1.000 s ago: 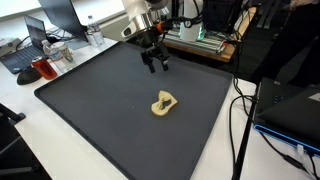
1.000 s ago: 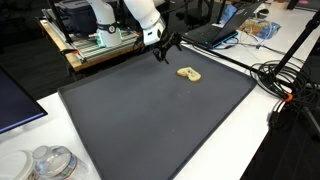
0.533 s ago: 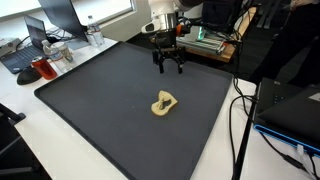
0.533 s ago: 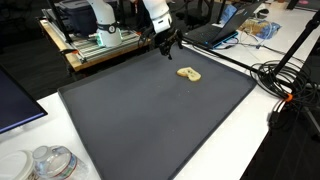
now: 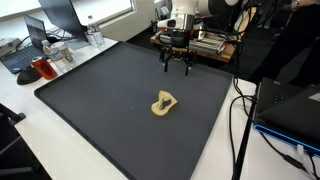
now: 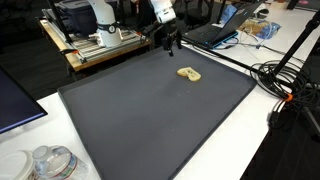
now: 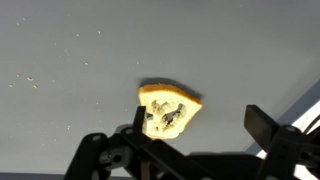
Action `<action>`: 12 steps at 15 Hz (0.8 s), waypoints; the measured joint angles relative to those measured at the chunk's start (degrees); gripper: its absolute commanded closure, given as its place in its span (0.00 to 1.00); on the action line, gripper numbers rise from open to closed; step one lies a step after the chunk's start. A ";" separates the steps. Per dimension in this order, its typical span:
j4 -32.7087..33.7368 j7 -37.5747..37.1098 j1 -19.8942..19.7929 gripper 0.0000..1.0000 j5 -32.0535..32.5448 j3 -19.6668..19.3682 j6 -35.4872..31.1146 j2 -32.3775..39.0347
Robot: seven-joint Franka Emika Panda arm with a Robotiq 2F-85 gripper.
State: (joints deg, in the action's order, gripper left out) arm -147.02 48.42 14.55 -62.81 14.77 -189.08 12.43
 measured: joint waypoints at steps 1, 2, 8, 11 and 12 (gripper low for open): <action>0.00 0.10 0.51 0.00 0.22 0.00 -1.09 0.49; -0.25 -1.65 0.91 0.00 3.62 -0.45 -1.90 0.90; -0.63 -2.62 5.23 0.00 10.06 -7.54 -0.02 1.79; 0.78 -1.94 12.26 0.00 13.91 -17.28 6.63 2.10; 1.80 -3.31 15.07 0.00 17.33 -21.34 9.79 2.44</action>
State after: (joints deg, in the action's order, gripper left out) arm -145.22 45.11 29.62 -45.48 -6.57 -179.29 14.87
